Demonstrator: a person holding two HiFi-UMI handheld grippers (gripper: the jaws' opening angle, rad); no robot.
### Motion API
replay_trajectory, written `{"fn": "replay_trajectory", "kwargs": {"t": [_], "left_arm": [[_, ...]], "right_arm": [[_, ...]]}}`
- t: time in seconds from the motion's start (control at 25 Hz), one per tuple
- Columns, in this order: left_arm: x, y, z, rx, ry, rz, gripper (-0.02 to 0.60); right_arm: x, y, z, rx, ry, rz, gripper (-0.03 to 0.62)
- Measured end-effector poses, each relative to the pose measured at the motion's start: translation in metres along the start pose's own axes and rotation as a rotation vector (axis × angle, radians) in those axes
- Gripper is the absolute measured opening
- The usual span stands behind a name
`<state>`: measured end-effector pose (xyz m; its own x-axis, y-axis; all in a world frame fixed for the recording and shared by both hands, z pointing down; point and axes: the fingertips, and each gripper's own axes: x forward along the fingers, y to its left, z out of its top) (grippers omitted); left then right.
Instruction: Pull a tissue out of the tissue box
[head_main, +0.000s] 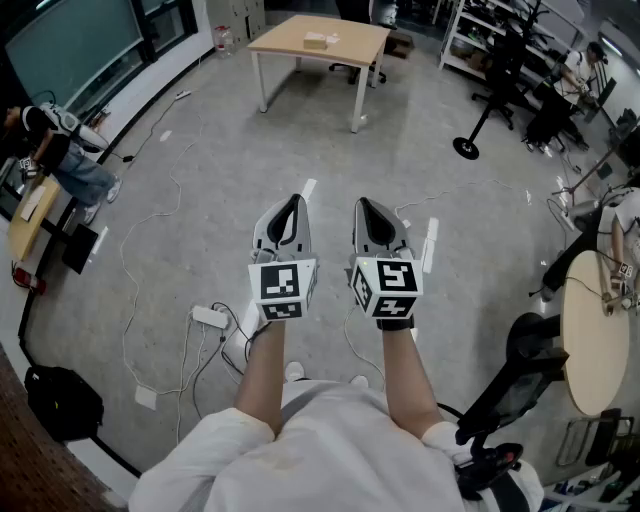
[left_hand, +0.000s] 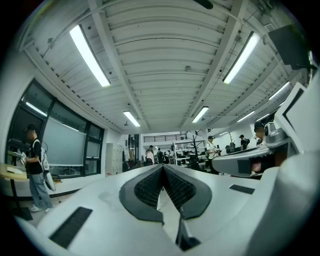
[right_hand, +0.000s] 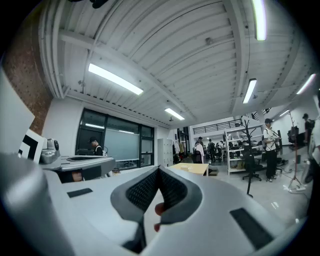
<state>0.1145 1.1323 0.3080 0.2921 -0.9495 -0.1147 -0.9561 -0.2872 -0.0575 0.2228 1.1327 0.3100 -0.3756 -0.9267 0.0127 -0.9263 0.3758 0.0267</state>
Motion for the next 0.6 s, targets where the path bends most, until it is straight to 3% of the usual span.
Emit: {"fn": "replay_trajectory", "kwargs": {"t": [0.24, 0.6], "left_arm": [[-0.004, 0.035, -0.004, -0.070, 0.031, 0.044, -0.006], [-0.008, 0.072, -0.014, -0.102, 0.038, 0.025, -0.006]], "right_arm": [[0.015, 0.026, 0.001, 0.000, 0.014, 0.018, -0.006], [0.046, 0.064, -0.004, 0.029, 0.001, 0.022, -0.006]]}}
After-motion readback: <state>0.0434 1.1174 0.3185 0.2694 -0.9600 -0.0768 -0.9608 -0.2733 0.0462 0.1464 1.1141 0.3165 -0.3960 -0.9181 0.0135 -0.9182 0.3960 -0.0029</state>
